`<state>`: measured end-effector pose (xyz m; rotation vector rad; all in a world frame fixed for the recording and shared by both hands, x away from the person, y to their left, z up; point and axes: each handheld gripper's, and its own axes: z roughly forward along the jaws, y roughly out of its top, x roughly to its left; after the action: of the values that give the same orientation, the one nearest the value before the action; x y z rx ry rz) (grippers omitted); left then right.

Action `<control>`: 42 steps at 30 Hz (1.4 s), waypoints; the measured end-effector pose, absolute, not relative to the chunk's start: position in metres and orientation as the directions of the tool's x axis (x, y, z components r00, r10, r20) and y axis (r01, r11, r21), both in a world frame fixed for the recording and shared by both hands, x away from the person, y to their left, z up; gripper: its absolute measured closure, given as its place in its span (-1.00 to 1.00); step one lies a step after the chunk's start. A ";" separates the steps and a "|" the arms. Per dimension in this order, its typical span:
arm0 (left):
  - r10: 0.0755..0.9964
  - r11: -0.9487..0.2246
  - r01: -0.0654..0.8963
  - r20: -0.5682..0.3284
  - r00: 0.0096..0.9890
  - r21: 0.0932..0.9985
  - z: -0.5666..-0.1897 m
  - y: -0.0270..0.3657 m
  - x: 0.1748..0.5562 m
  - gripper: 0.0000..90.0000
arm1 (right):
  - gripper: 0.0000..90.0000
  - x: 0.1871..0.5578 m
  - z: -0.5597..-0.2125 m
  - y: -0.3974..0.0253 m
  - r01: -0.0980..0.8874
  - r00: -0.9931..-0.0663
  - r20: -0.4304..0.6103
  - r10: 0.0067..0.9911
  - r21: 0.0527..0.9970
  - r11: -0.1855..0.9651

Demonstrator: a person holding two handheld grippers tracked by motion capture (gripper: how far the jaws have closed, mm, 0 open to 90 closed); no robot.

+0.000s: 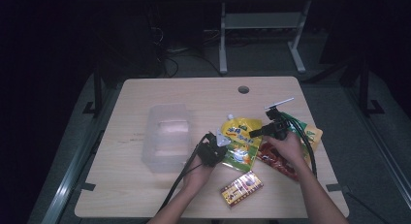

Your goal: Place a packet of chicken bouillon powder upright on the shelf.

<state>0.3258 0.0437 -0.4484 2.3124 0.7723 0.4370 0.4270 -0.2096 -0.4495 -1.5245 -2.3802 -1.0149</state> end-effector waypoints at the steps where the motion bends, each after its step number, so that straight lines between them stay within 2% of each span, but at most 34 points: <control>1: 0.630 -0.612 0.413 0.100 0.770 0.675 -0.448 0.044 0.326 0.99 | 0.16 0.427 -0.451 -0.209 0.849 -0.476 0.452 0.755 0.459 0.261; 18: 0.616 -0.626 0.393 0.118 0.779 0.674 -0.449 0.042 0.325 0.99 | 0.70 0.426 -0.461 -0.201 0.839 -0.473 0.418 0.776 0.483 0.251; 21: 0.618 -0.625 0.396 0.115 0.778 0.673 -0.449 0.042 0.325 0.99 | 0.94 0.428 -0.458 -0.199 0.830 -0.477 0.388 0.789 0.493 0.259; 25: 0.623 -0.615 0.398 0.110 0.774 0.680 -0.449 0.042 0.325 0.98 | 0.98 0.428 -0.455 -0.198 0.831 -0.473 0.385 0.793 0.494 0.256; 28: 0.633 -0.594 0.420 0.077 0.770 0.686 -0.447 0.045 0.327 0.85 | 0.99 0.426 -0.448 -0.201 0.826 -0.473 0.395 0.788 0.510 0.240; 33: 0.628 -0.584 0.414 0.066 0.775 0.699 -0.441 0.046 0.323 0.77 | 0.99 0.423 -0.439 -0.204 0.808 -0.486 0.401 0.776 0.545 0.224; 38: 0.621 -0.562 0.399 0.051 0.782 0.724 -0.432 0.049 0.318 0.69 | 0.99 0.418 -0.417 -0.205 0.782 -0.507 0.414 0.756 0.589 0.202; 42: 0.616 -0.554 0.386 0.052 0.786 0.738 -0.427 0.052 0.313 0.62 | 0.99 0.410 -0.397 -0.199 0.736 -0.557 0.381 0.738 0.637 0.227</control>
<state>0.3128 0.0518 -0.4268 2.2231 0.7394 0.3956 0.4097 -0.1995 -0.3974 -1.4789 -2.4625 -1.2771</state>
